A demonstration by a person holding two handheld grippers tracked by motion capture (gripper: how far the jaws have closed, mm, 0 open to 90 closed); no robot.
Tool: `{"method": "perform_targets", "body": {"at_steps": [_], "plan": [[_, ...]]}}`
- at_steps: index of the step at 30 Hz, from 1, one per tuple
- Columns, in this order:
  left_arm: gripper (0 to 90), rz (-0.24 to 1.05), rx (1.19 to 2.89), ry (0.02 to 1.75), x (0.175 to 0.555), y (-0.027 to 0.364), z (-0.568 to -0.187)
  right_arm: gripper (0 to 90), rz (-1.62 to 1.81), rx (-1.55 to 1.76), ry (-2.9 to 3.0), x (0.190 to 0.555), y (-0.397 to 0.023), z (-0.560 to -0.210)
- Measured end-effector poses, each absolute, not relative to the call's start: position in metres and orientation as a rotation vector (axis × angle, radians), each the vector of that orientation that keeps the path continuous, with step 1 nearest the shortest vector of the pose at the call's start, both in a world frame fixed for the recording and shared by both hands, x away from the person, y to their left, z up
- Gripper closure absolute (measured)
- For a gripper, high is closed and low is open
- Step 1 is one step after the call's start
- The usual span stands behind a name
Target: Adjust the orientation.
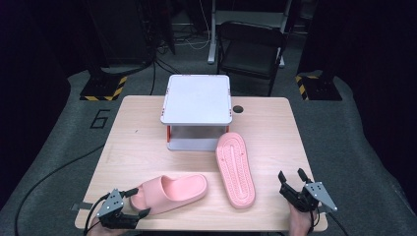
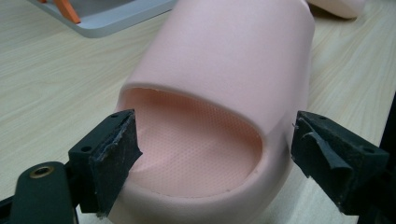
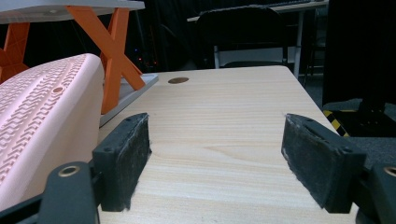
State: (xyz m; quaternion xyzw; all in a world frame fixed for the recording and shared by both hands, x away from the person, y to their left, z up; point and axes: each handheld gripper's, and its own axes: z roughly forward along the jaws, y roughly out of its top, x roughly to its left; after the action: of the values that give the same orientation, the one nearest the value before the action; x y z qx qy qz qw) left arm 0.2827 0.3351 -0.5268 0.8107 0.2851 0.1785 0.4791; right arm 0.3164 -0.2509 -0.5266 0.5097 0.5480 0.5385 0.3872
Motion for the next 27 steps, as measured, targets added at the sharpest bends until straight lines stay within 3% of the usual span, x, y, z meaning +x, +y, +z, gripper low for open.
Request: {"method": "perform_targets", "body": {"at_steps": [8,10,11,16,20,24,27], "plan": [[17.5,0.423,1.978,0.71,0.286,0.332,-0.526,23.7,1.36,1.298,1.405,0.317,-0.251,-0.526],[21.0,0.406,1.951,0.721,0.287,0.331,-0.523,24.0,1.36,1.298,1.405,0.317,-0.251,-0.527],[31.3,0.393,1.941,0.729,0.289,0.331,-0.522,24.1,1.359,1.298,1.402,0.317,-0.251,-0.527],[31.9,0.357,1.889,0.79,0.296,0.334,-0.521,24.1,1.357,1.295,1.405,0.317,-0.251,-0.527],[31.2,0.451,1.933,0.78,0.297,0.335,-0.518,24.1,1.366,1.303,1.398,0.318,-0.251,-0.526],[30.4,0.572,1.843,0.922,0.309,0.341,-0.513,24.3,1.355,1.292,1.405,0.318,-0.251,-0.526],[30.6,0.567,1.778,0.966,0.31,0.34,-0.507,24.3,1.355,1.296,1.403,0.318,-0.251,-0.526]]}}
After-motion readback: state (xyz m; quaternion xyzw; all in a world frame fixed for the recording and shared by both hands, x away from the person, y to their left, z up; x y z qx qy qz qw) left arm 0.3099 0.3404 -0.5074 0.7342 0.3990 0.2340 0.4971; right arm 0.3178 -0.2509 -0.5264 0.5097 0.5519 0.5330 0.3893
